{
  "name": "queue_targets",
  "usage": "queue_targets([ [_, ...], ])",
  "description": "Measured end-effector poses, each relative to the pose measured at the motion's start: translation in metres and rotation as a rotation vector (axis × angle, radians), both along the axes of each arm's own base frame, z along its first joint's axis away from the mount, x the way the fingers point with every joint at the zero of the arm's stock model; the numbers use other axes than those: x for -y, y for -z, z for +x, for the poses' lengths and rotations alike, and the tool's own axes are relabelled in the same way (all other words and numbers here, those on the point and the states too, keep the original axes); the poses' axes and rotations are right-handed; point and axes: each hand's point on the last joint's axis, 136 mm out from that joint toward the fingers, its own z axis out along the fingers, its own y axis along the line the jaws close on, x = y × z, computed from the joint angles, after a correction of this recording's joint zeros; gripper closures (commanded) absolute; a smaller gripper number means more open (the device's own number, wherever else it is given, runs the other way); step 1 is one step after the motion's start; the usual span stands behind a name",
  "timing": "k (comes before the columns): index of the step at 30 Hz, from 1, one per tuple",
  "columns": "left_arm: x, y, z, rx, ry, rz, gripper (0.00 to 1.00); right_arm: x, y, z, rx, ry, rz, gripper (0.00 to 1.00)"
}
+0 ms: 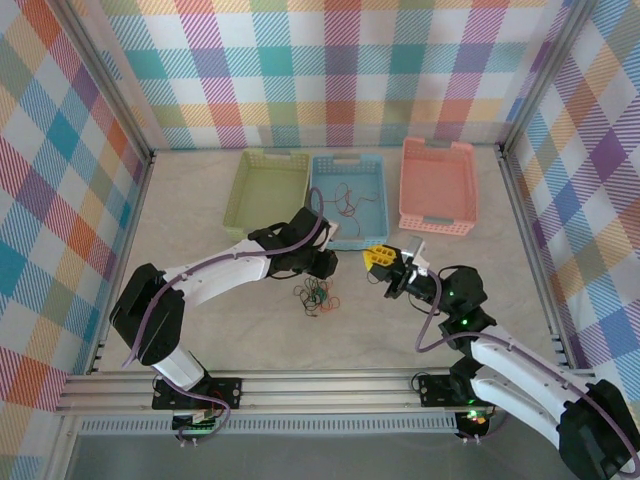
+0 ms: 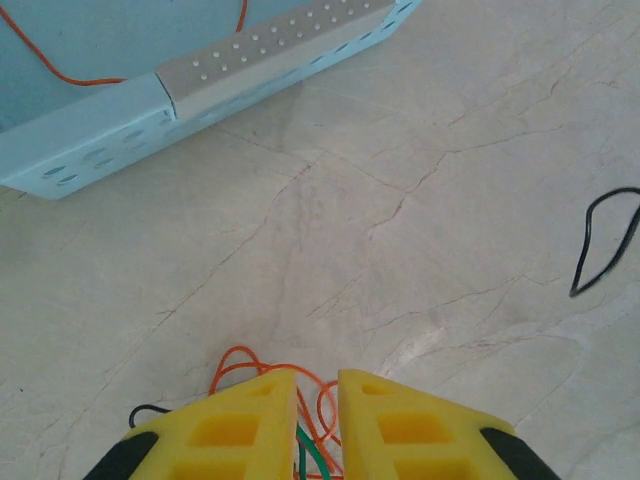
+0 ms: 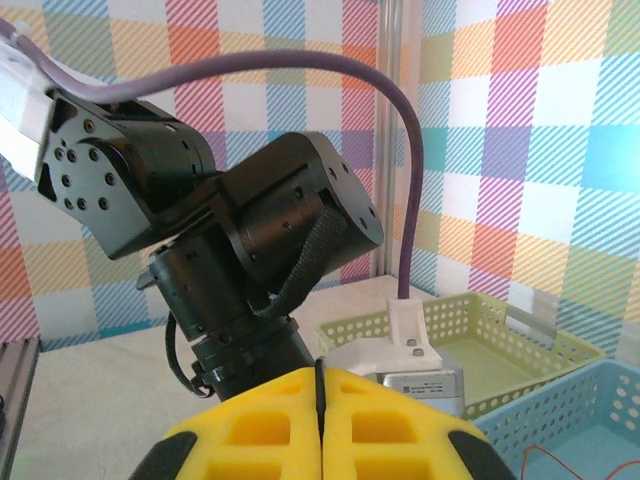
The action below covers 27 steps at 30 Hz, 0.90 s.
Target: Untangle the cables
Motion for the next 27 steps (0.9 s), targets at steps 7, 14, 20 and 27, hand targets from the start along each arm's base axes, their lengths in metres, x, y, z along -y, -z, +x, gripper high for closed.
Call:
queue_targets([
  [7,-0.006,0.0,0.006,-0.006,-0.03,-0.004,0.83,0.007,-0.012,-0.01,0.04,-0.001,0.033,1.0],
  [14,-0.013,0.001,0.011,-0.016,-0.058,-0.002,0.84,0.018,-0.025,-0.017,0.085,0.027,0.075,1.0],
  [20,-0.024,0.008,0.015,-0.036,-0.099,0.006,0.84,0.028,-0.032,-0.017,0.105,0.073,0.104,1.0],
  [27,-0.032,0.016,0.011,-0.072,-0.116,0.023,0.84,0.049,-0.047,-0.02,0.147,0.158,0.166,1.0],
])
